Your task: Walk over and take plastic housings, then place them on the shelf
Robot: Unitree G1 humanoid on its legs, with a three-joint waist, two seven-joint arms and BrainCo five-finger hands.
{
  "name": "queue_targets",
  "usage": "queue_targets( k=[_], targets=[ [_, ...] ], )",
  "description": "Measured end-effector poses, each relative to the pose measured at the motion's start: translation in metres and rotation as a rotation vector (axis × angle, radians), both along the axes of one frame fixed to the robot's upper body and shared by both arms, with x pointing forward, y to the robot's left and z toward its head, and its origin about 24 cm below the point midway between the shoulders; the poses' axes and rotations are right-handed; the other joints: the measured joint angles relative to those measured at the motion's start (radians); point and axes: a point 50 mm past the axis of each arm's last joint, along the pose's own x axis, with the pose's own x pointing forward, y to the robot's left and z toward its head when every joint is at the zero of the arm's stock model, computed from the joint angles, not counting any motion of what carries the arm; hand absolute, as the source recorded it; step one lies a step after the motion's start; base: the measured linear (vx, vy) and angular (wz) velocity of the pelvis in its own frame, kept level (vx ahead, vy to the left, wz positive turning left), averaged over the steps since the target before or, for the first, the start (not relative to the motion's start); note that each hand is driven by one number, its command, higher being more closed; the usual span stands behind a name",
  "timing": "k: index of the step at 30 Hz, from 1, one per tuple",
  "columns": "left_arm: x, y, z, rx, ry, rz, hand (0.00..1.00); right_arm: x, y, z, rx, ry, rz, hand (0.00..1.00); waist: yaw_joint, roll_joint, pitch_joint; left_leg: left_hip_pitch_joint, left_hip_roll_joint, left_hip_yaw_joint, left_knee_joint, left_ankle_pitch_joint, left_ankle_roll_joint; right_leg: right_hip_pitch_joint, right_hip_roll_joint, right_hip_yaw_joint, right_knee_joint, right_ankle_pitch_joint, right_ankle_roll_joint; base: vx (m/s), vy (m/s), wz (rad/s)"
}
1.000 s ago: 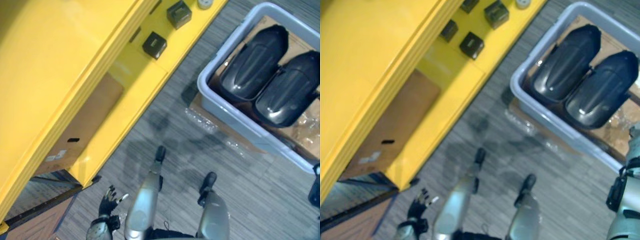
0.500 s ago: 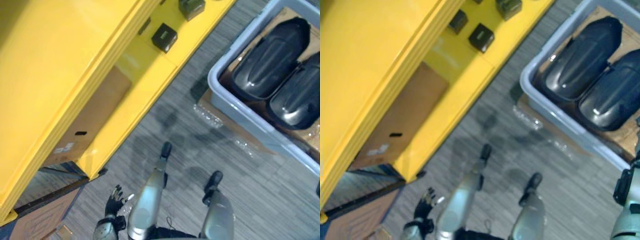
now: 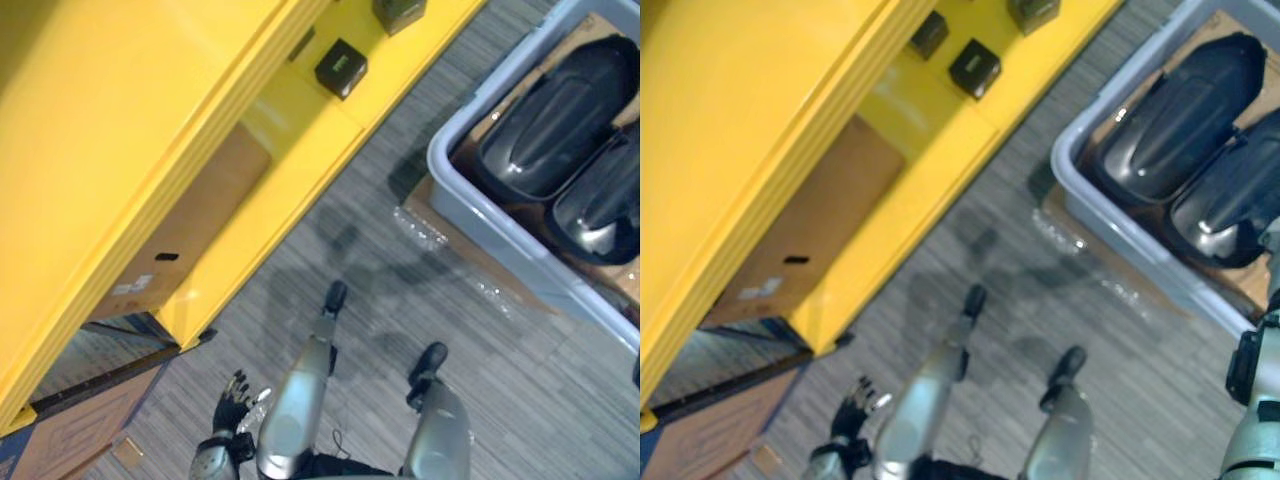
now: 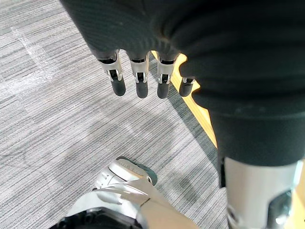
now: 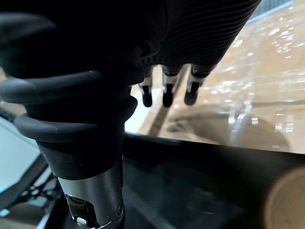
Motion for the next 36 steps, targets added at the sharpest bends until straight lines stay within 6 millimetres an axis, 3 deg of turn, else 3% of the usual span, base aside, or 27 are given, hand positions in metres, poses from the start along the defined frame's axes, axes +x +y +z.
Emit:
queue_targets(
  k=[7,8,21,25,36],
  targets=[
    [0.000,-0.003,0.000,-0.005,0.001,-0.006,0.00,-0.006,-0.006,0.005,0.046,0.042,-0.026,0.00,0.006,0.014,0.000,0.006,0.002,-0.007,-0.022,0.016,-0.003,0.000,0.000,-0.005,0.002,0.000,-0.001,-0.04,-0.028,0.03],
    [0.000,-0.003,0.000,-0.005,0.001,-0.007,0.00,-0.006,-0.006,0.005,0.050,0.048,-0.022,1.00,0.007,0.014,0.000,0.008,0.003,-0.007,-0.022,0.016,-0.003,0.000,0.000,-0.004,0.003,0.000,-0.001,0.00,0.000,0.00],
    [0.000,-0.008,-0.001,-0.025,0.006,-0.010,0.00,-0.024,-0.020,0.009,-0.103,0.353,-0.065,1.00,0.028,0.036,-0.008,0.019,0.012,-0.021,-0.058,0.039,-0.014,-0.016,-0.001,-0.018,0.037,-0.027,-0.010,-0.03,-0.044,0.02],
    [0.001,-0.010,0.000,-0.034,-0.005,-0.001,0.00,-0.031,-0.023,0.010,-0.209,0.564,-0.102,1.00,0.032,0.045,-0.014,0.028,0.015,-0.024,-0.070,0.043,-0.019,-0.017,-0.002,-0.020,0.056,-0.036,-0.012,-0.02,-0.054,0.03],
    [0.026,0.002,0.029,-0.085,-0.193,0.097,0.00,-0.041,-0.028,0.014,-0.354,0.814,-0.149,1.00,0.025,0.045,-0.014,0.034,0.015,-0.050,-0.087,0.056,-0.026,-0.016,-0.008,-0.038,0.091,-0.061,-0.014,-0.04,-0.059,0.06]
  ],
)
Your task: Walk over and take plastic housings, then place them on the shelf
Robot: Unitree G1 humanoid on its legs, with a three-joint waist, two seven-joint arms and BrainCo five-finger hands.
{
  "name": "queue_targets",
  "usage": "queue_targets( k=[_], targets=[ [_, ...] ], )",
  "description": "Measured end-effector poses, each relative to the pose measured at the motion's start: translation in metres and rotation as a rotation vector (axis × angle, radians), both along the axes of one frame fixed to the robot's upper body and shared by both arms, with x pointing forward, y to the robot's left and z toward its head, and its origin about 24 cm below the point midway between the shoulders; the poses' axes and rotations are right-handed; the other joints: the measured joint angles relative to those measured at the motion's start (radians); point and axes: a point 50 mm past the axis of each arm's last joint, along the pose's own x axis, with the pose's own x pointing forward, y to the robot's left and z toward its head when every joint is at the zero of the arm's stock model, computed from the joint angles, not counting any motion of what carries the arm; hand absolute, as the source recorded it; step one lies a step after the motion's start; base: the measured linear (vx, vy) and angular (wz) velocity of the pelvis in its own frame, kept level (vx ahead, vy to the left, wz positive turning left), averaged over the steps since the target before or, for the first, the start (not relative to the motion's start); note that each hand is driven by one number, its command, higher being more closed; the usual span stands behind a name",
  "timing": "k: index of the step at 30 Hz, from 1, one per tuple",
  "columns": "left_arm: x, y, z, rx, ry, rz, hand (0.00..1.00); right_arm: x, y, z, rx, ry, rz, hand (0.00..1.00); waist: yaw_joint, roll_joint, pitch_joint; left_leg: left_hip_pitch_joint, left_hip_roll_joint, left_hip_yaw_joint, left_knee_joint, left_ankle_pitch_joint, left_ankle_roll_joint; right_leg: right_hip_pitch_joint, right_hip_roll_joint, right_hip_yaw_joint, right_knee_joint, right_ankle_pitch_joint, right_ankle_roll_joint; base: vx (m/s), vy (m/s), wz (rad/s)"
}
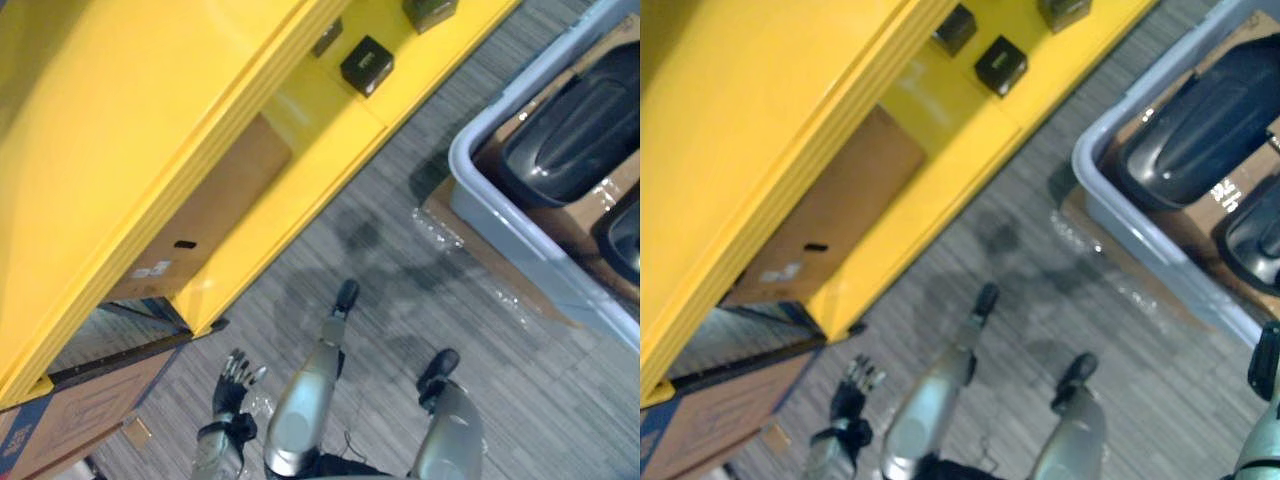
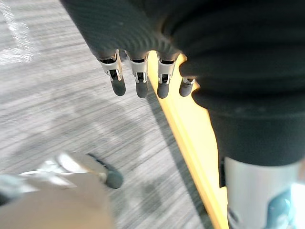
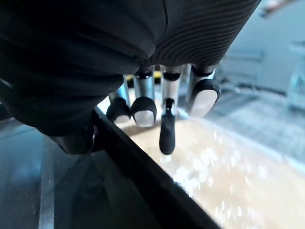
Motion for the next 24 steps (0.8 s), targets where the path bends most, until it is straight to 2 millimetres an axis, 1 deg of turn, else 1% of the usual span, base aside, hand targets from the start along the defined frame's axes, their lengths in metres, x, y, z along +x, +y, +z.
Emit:
queue_targets(
  k=[2,4,8,9,13,15,16,18,19,21,22,23,24],
  targets=[
    [0.003,0.001,0.005,0.003,-0.034,0.004,0.00,-0.001,-0.001,0.002,-0.032,0.031,-0.001,1.00,0.000,0.000,0.000,0.000,0.000,-0.001,0.000,0.001,0.000,0.001,-0.002,-0.004,0.004,0.000,0.000,-0.02,-0.046,0.05],
    [0.011,0.004,0.016,-0.025,-0.100,0.029,0.00,-0.003,-0.003,0.001,-0.050,0.056,0.006,1.00,0.000,-0.001,0.000,0.000,-0.001,-0.002,0.001,0.002,0.001,0.001,-0.005,-0.006,0.011,-0.002,-0.001,-0.05,-0.061,0.04],
    [0.020,0.005,0.032,-0.030,-0.181,0.029,0.00,-0.002,-0.004,-0.003,-0.055,0.038,0.049,1.00,-0.006,-0.002,0.001,0.003,-0.001,-0.001,0.000,0.007,0.000,0.003,-0.007,-0.008,0.019,-0.004,-0.002,-0.06,-0.058,0.02],
    [0.024,0.005,0.038,-0.030,-0.211,0.026,0.00,-0.001,-0.004,-0.002,-0.067,0.028,0.068,1.00,-0.010,-0.005,0.003,0.006,-0.001,-0.001,0.000,0.008,0.000,0.005,-0.007,-0.008,0.021,-0.004,-0.002,-0.05,-0.042,0.01],
    [0.030,0.008,0.052,-0.020,-0.272,0.017,0.00,-0.001,-0.005,-0.005,-0.109,0.019,0.095,1.00,-0.017,-0.013,0.005,0.023,0.001,0.001,-0.004,0.011,0.000,0.020,-0.006,-0.007,0.020,-0.004,-0.002,-0.06,-0.054,-0.01],
    [0.035,0.015,0.068,-0.005,-0.339,0.040,0.00,0.000,-0.004,-0.007,-0.145,0.018,0.120,1.00,-0.021,-0.027,0.009,0.033,0.008,0.007,-0.017,0.018,-0.002,0.023,0.004,-0.003,0.017,-0.001,-0.003,-0.06,-0.077,-0.08],
    [0.037,0.017,0.072,-0.002,-0.357,0.047,0.00,0.001,-0.004,-0.008,-0.152,0.017,0.126,1.00,-0.022,-0.030,0.011,0.037,0.012,0.009,-0.023,0.021,0.000,0.025,0.007,-0.002,0.013,0.001,-0.003,-0.04,-0.081,-0.12],
    [0.041,0.021,0.090,0.019,-0.431,0.073,0.00,0.003,-0.002,-0.014,-0.177,0.018,0.148,1.00,-0.024,-0.050,0.009,0.054,0.024,0.024,-0.038,0.028,0.000,0.035,0.013,0.003,0.001,0.006,-0.005,-0.04,-0.083,-0.14],
    [0.042,0.022,0.095,0.022,-0.452,0.079,0.00,0.004,-0.001,-0.015,-0.184,0.019,0.158,1.00,-0.025,-0.056,0.008,0.057,0.026,0.028,-0.038,0.027,0.000,0.037,0.015,0.007,-0.001,0.008,-0.006,-0.02,-0.079,-0.16],
    [0.048,0.022,0.119,0.083,-0.542,0.054,0.00,0.010,0.005,-0.016,-0.220,0.004,0.196,1.00,-0.035,-0.076,0.006,0.075,0.034,0.036,-0.048,0.027,0.001,0.051,0.025,0.014,-0.017,0.014,-0.007,0.00,-0.081,-0.15],
    [0.051,0.024,0.134,0.123,-0.595,0.030,0.00,0.016,0.010,-0.018,-0.235,-0.010,0.226,1.00,-0.045,-0.092,-0.002,0.076,0.039,0.041,-0.048,0.027,0.001,0.053,0.030,0.015,-0.025,0.019,-0.009,-0.01,-0.082,-0.09],
    [0.053,0.025,0.140,0.153,-0.617,0.018,0.00,0.018,0.013,-0.019,-0.244,-0.018,0.239,1.00,-0.050,-0.100,-0.006,0.077,0.040,0.043,-0.049,0.027,0.001,0.053,0.031,0.016,-0.027,0.020,-0.009,-0.01,-0.093,-0.11],
    [0.060,0.026,0.153,0.189,-0.665,-0.010,0.00,0.021,0.016,-0.021,-0.256,-0.031,0.259,1.00,-0.057,-0.111,-0.011,0.080,0.041,0.049,-0.049,0.026,0.001,0.055,0.032,0.020,-0.030,0.022,-0.009,-0.01,-0.057,-0.13]
  ],
)
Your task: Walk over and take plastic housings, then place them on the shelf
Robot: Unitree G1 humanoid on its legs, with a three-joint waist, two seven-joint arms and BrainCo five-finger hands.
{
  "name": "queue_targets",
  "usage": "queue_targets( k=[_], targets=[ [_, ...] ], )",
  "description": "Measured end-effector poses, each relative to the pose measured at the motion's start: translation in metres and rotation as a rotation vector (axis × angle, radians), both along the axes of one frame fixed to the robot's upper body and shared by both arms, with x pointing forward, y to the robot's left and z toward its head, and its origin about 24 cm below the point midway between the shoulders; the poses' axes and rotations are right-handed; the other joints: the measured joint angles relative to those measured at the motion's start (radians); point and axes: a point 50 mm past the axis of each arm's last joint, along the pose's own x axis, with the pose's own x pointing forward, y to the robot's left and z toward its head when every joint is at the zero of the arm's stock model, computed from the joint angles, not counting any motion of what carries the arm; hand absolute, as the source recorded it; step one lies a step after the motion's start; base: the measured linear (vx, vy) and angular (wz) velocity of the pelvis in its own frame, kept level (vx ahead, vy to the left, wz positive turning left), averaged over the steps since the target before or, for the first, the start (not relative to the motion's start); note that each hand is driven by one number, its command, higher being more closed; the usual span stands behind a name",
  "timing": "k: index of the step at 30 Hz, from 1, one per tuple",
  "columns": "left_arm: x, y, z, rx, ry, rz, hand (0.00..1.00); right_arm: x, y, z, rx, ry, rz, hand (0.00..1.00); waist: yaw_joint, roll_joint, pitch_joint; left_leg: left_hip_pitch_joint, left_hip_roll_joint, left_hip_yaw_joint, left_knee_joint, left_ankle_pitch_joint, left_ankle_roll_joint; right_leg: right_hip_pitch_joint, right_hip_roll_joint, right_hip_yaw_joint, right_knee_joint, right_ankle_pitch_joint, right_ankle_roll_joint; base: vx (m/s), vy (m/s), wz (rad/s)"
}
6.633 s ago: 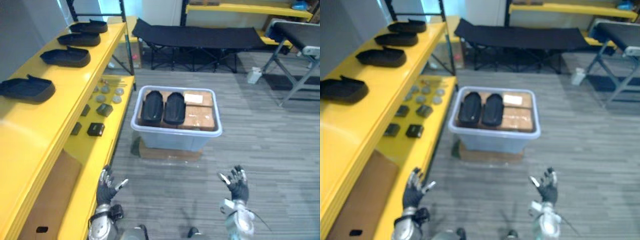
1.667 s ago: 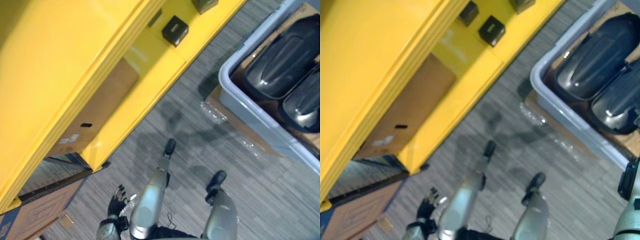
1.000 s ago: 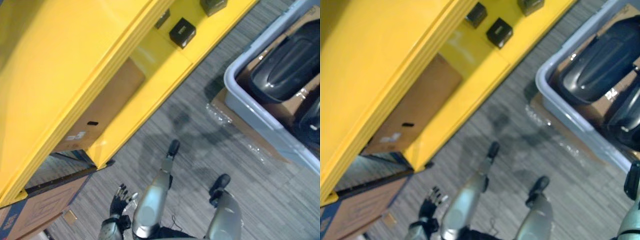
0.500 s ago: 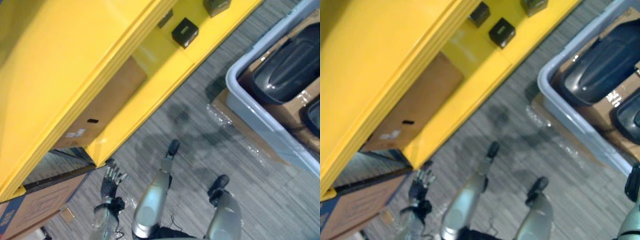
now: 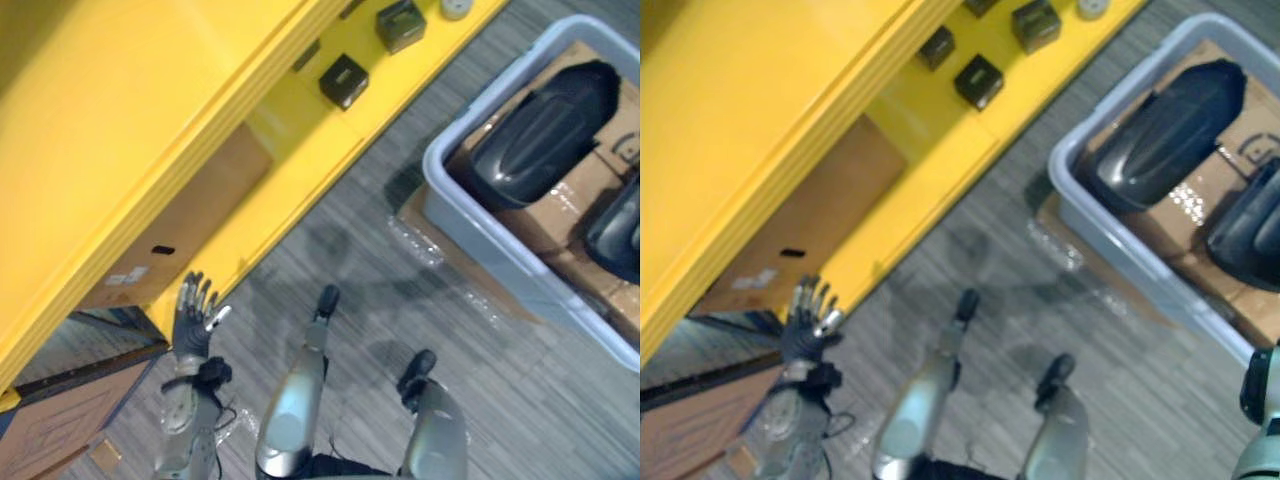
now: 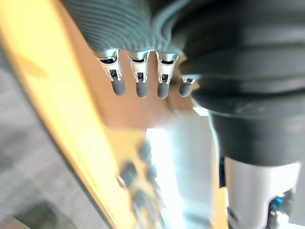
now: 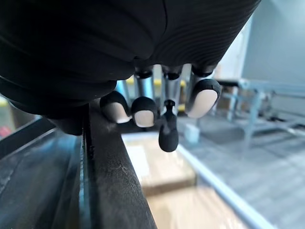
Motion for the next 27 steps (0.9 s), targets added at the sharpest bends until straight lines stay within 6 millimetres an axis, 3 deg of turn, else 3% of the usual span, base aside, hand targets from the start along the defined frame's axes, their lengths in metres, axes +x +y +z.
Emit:
queue_targets(
  k=[4,8,10,13,20,27],
  targets=[
    [0.023,-0.006,0.043,0.096,-0.149,-0.071,0.00,0.012,0.013,0.000,-0.048,-0.057,0.052,1.00,-0.020,-0.007,-0.003,0.022,0.017,0.050,-0.001,-0.013,0.009,0.029,0.017,0.014,-0.048,0.028,0.001,-0.03,-0.055,-0.16],
    [0.041,-0.013,0.072,0.133,-0.228,-0.117,0.00,0.025,0.028,0.007,-0.101,-0.095,0.117,1.00,-0.032,-0.011,-0.005,0.026,0.033,0.116,-0.001,-0.013,0.014,0.029,0.030,0.036,-0.069,0.045,0.002,-0.04,-0.039,-0.19],
    [0.050,-0.018,0.084,0.152,-0.245,-0.146,0.00,0.036,0.042,0.014,-0.134,-0.146,0.168,1.00,-0.052,-0.027,-0.009,0.026,0.034,0.129,-0.001,-0.009,0.016,0.023,0.031,0.052,-0.078,0.052,0.005,0.00,-0.053,-0.12],
    [0.056,-0.022,0.089,0.175,-0.233,-0.172,0.00,0.042,0.052,0.025,-0.176,-0.185,0.209,1.00,-0.054,-0.041,-0.011,0.026,0.037,0.150,-0.001,-0.009,0.017,0.011,0.032,0.071,-0.081,0.057,0.005,0.02,-0.041,-0.20],
    [0.090,-0.044,0.092,0.312,-0.102,-0.241,0.00,0.056,0.085,0.074,-0.303,-0.362,0.359,1.00,-0.103,-0.055,-0.012,0.047,0.054,0.180,-0.002,-0.010,0.014,0.011,0.047,0.101,-0.082,0.062,0.000,0.01,-0.066,-0.14],
    [0.118,-0.055,0.103,0.369,-0.014,-0.260,0.00,0.062,0.107,0.081,-0.341,-0.468,0.448,1.00,-0.156,-0.098,-0.025,0.069,0.064,0.218,-0.003,-0.015,0.012,0.022,0.061,0.130,-0.112,0.087,-0.004,-0.02,-0.047,-0.16]
  ],
)
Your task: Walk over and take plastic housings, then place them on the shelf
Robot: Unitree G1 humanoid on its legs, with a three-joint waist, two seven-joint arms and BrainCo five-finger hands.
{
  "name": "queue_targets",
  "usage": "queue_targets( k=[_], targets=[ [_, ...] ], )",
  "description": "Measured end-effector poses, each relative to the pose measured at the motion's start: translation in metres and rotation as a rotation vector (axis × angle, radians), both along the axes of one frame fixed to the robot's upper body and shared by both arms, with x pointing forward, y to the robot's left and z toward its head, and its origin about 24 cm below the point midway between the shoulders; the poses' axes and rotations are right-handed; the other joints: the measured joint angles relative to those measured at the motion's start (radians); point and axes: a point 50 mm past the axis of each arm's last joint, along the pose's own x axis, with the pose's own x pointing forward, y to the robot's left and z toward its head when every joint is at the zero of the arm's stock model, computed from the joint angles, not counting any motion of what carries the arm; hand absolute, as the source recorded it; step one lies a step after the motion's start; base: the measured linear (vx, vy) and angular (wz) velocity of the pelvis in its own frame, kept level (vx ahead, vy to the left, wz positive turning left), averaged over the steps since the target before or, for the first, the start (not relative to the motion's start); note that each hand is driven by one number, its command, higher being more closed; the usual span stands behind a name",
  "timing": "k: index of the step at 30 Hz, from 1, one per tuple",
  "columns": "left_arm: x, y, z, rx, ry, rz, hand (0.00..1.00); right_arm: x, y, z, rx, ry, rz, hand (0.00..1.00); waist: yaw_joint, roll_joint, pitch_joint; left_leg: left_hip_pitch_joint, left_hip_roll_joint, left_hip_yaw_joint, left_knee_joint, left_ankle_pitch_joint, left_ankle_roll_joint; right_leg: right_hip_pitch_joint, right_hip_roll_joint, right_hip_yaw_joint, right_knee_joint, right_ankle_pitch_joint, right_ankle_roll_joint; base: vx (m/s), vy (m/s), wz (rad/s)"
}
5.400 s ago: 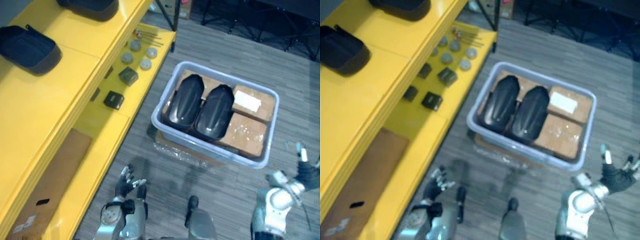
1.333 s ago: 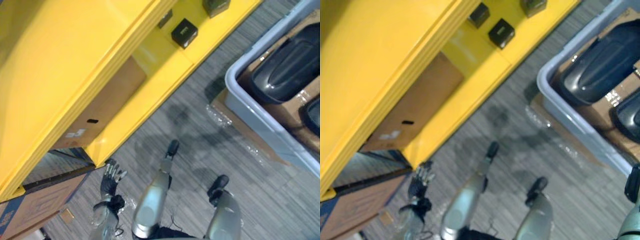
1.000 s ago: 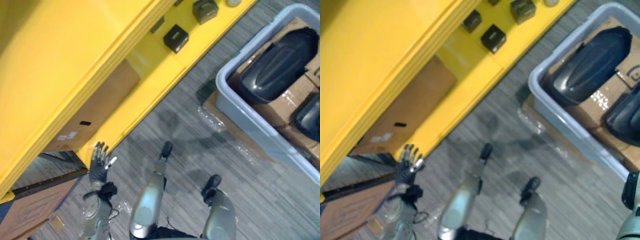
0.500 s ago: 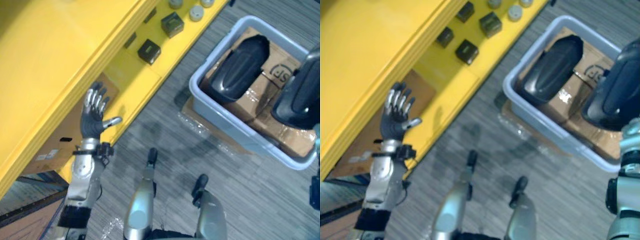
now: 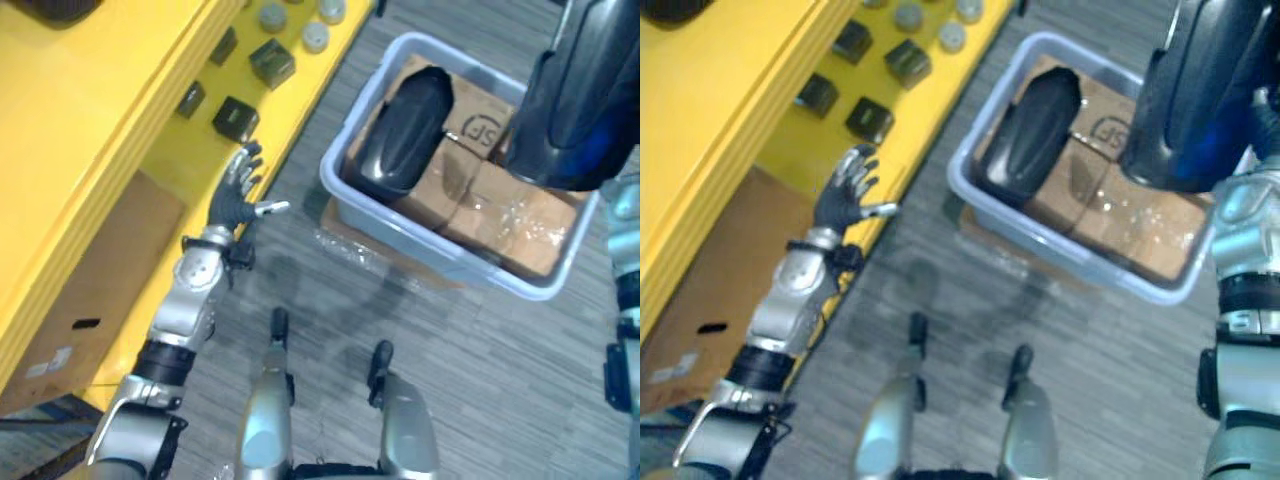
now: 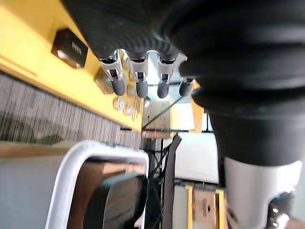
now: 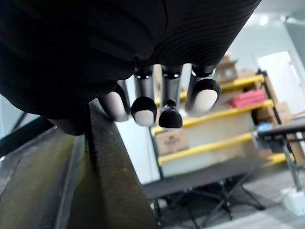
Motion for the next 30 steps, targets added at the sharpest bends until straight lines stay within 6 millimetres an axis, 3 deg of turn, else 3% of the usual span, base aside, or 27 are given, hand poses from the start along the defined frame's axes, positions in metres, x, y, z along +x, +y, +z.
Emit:
queue_targets(
  k=[5,9,16,20,30],
  targets=[
    [0.009,-0.016,-0.003,0.006,0.031,-0.006,0.00,0.005,0.026,0.006,-0.047,-0.065,0.084,1.00,-0.027,-0.002,-0.001,0.031,0.005,0.010,-0.001,-0.008,-0.002,0.037,0.006,0.004,-0.027,0.016,-0.001,-0.02,-0.039,-0.07],
    [0.013,-0.028,0.000,-0.049,0.029,0.000,0.00,0.008,0.042,0.008,-0.072,-0.094,0.140,1.00,-0.029,-0.003,-0.002,0.036,0.014,0.042,-0.001,-0.014,0.001,0.046,0.016,0.015,-0.057,0.036,0.000,-0.03,-0.037,-0.11],
    [0.021,-0.036,-0.010,-0.199,0.124,-0.003,0.00,0.018,0.065,-0.005,-0.108,-0.056,0.190,1.00,-0.031,-0.005,-0.002,0.043,0.013,0.052,-0.001,-0.009,0.002,0.047,0.019,0.026,-0.058,0.039,0.000,0.00,-0.037,-0.04],
    [0.024,-0.043,-0.028,-0.272,0.215,-0.025,0.00,0.021,0.073,-0.010,-0.102,-0.053,0.220,1.00,-0.031,-0.005,-0.002,0.043,0.013,0.051,-0.001,-0.009,0.002,0.047,0.019,0.026,-0.058,0.039,0.000,0.00,-0.036,0.01],
    [0.019,-0.073,-0.045,-0.269,0.264,-0.152,0.00,0.031,0.109,-0.027,-0.168,0.000,0.335,1.00,-0.030,-0.005,-0.002,0.043,0.010,0.048,-0.001,-0.009,0.002,0.047,0.015,0.025,-0.054,0.039,0.001,-0.01,-0.038,0.01]
  ],
)
